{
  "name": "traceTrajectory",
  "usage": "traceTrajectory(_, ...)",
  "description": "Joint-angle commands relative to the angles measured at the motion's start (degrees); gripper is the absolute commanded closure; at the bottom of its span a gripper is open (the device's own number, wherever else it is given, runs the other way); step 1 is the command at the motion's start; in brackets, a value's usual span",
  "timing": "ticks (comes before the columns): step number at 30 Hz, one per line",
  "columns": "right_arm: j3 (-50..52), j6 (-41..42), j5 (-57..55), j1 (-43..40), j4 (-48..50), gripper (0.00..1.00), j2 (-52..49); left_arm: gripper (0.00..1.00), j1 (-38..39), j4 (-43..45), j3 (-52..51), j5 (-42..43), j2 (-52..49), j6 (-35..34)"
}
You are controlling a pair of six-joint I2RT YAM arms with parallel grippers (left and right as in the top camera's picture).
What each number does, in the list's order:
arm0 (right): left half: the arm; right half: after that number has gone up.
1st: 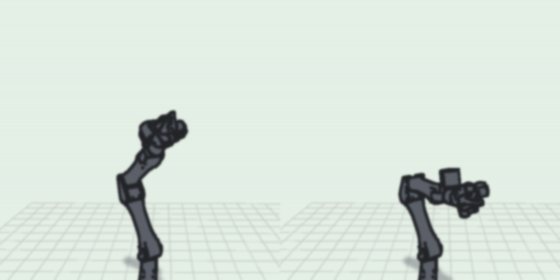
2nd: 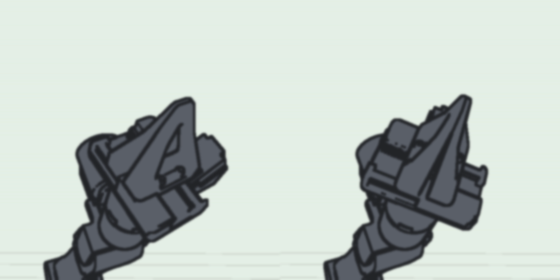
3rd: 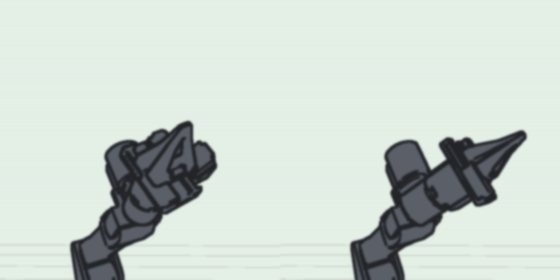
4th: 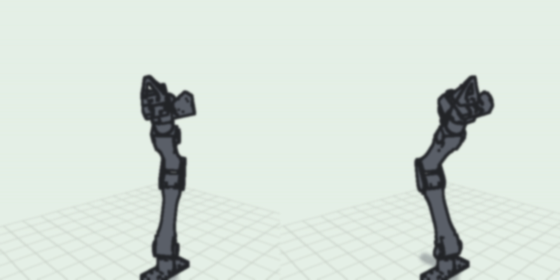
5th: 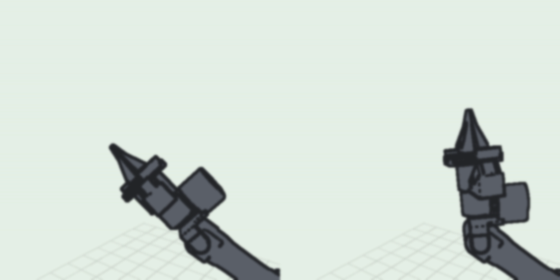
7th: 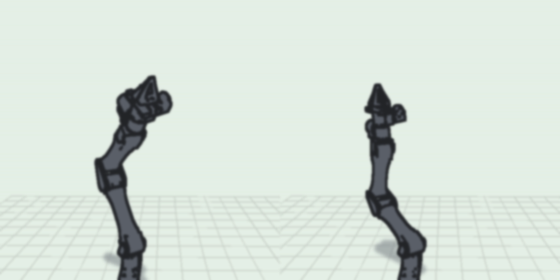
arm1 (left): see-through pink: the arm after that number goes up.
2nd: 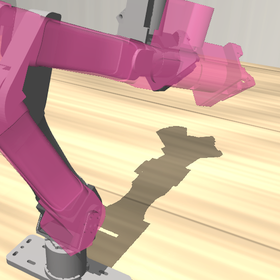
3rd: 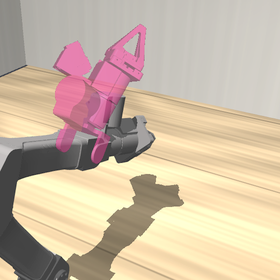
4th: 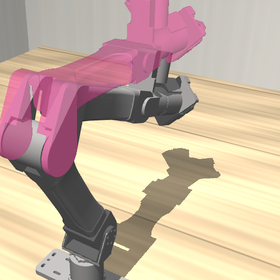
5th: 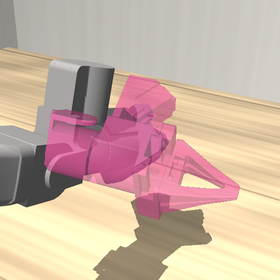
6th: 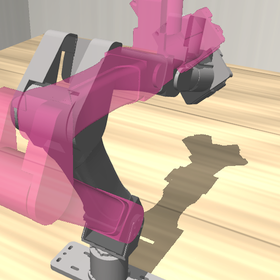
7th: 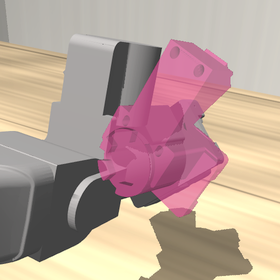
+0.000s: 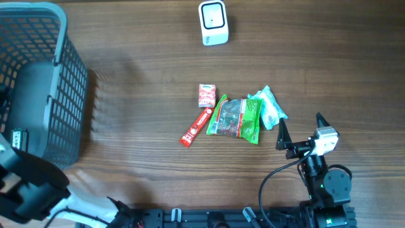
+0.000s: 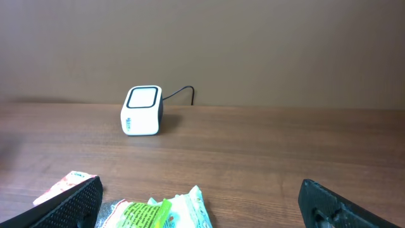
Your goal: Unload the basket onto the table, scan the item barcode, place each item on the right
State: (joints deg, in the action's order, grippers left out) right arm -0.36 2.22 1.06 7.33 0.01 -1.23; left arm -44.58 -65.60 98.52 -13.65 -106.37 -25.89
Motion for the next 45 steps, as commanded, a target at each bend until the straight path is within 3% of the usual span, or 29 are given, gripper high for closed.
traceTrajectory(1, 0.1, -0.7, -0.1, 0.1, 0.3, 0.0, 0.2, 0.0, -1.1, 0.2, -0.4, 0.0, -4.5, 4.7)
traceTrajectory(8, 0.1, -0.7, -0.1, 0.1, 0.3, 0.0, 0.2, 0.0, -1.1, 4.2, -6.0, -0.5, -8.8, 14.9)
traceTrajectory(15, 0.1, -0.7, -0.1, 0.1, 0.3, 0.0, 0.2, 0.0, -1.6, 13.0, -14.8, -0.6, -8.8, 17.2)
traceTrajectory(21, 0.1, -0.7, -0.1, 0.1, 0.3, 0.0, 0.2, 0.0, -1.7, 15.7, -15.6, -0.6, -8.8, 22.9)
traceTrajectory(27, 0.1, -0.7, -0.1, 0.1, 0.3, 0.0, 0.2, 0.18, -1.8, 15.6, -15.6, -1.5, -8.8, 27.9)
traceTrajectory(39, 0.1, -0.7, -0.1, 0.1, 0.3, 0.0, 0.2, 0.08, -2.5, 20.5, -15.0, -2.4, -6.0, 28.9)
traceTrajectory(45, 0.1, -0.7, -0.1, 0.1, 0.3, 0.0, 0.2, 0.12, -2.6, 20.7, -17.4, -2.2, -6.9, 26.6)
